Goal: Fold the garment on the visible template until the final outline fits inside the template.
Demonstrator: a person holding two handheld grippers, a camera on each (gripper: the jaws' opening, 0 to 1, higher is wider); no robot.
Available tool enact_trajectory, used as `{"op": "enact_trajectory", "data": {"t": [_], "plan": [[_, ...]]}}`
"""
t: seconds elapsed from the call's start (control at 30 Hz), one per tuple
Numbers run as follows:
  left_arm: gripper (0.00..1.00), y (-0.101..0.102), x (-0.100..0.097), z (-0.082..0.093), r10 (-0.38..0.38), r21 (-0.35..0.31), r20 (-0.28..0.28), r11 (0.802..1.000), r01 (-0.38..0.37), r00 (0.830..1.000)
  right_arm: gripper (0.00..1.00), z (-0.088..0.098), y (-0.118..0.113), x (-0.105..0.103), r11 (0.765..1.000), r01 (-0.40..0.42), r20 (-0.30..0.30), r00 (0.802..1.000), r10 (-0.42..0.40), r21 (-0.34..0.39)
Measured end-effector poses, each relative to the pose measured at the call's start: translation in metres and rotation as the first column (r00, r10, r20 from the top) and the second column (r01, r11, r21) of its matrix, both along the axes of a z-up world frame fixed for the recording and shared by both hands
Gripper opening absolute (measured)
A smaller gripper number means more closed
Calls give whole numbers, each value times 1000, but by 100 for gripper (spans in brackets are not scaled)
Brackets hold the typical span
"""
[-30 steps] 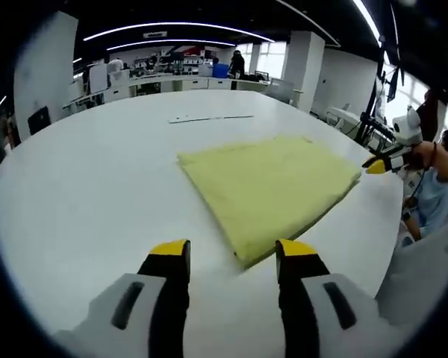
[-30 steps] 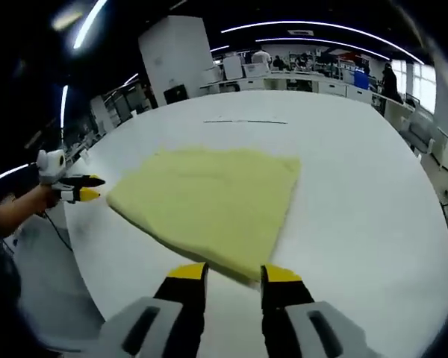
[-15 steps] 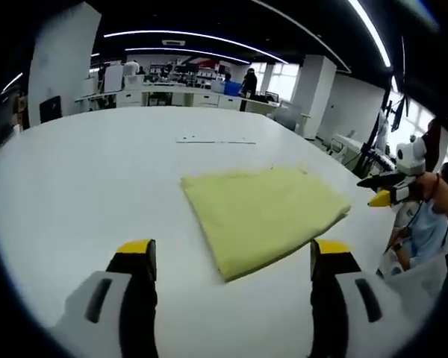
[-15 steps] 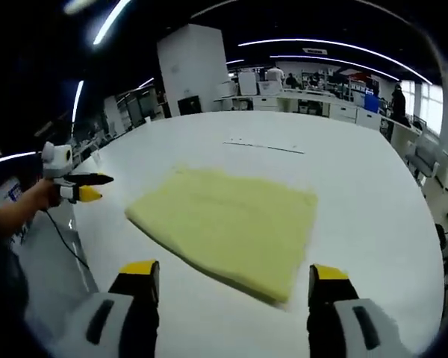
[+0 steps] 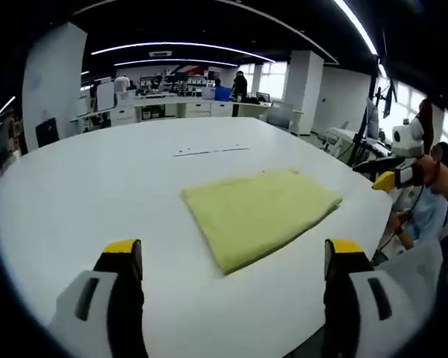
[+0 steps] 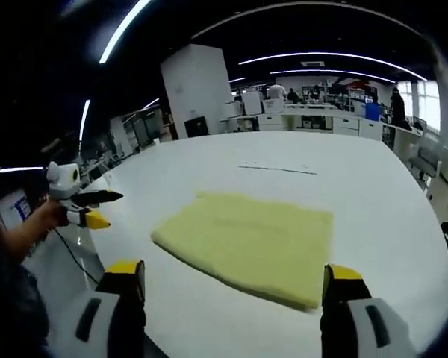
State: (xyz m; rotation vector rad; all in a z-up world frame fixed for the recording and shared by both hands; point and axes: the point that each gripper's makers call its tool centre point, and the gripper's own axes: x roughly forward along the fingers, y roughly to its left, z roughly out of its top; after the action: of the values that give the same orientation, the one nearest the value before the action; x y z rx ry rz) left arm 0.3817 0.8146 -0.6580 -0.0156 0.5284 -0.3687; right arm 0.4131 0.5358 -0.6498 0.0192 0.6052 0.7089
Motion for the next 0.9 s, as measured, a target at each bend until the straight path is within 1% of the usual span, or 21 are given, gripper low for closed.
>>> {"op": "enact_trajectory", "data": {"t": [0.13, 0.2, 0.37, 0.53, 0.6, 0.73, 0.9], "plan": [[99, 1, -5, 3, 16, -21, 8, 1000, -15, 1000, 100, 2, 3, -7, 1000, 5, -2, 1000, -5, 13], [99, 0, -8, 3, 23, -27, 3, 999, -22, 1000, 100, 1, 2, -11, 1000, 1, -8, 1000, -1, 2], [99, 2, -16, 4, 43, -31, -4, 999, -43, 999, 100, 3, -1, -17, 999, -3, 1, 1000, 3, -34], [99, 4, -21, 6, 69, -55, -6, 996, -69, 998, 100, 5, -1, -21, 999, -2, -3, 1000, 2, -47], [99, 5, -23, 4, 71, -54, -15, 996, -71, 997, 100, 6, -2, -23, 999, 2, -6, 1000, -2, -52], [99, 7, -29, 0, 70, -26, -34, 997, -71, 997, 99, 11, -3, -24, 998, 9, -4, 1000, -9, -56], [99, 10, -33, 0, 76, -22, -43, 997, -77, 996, 98, 13, -7, -25, 997, 15, 10, 1000, -14, -81]]}}
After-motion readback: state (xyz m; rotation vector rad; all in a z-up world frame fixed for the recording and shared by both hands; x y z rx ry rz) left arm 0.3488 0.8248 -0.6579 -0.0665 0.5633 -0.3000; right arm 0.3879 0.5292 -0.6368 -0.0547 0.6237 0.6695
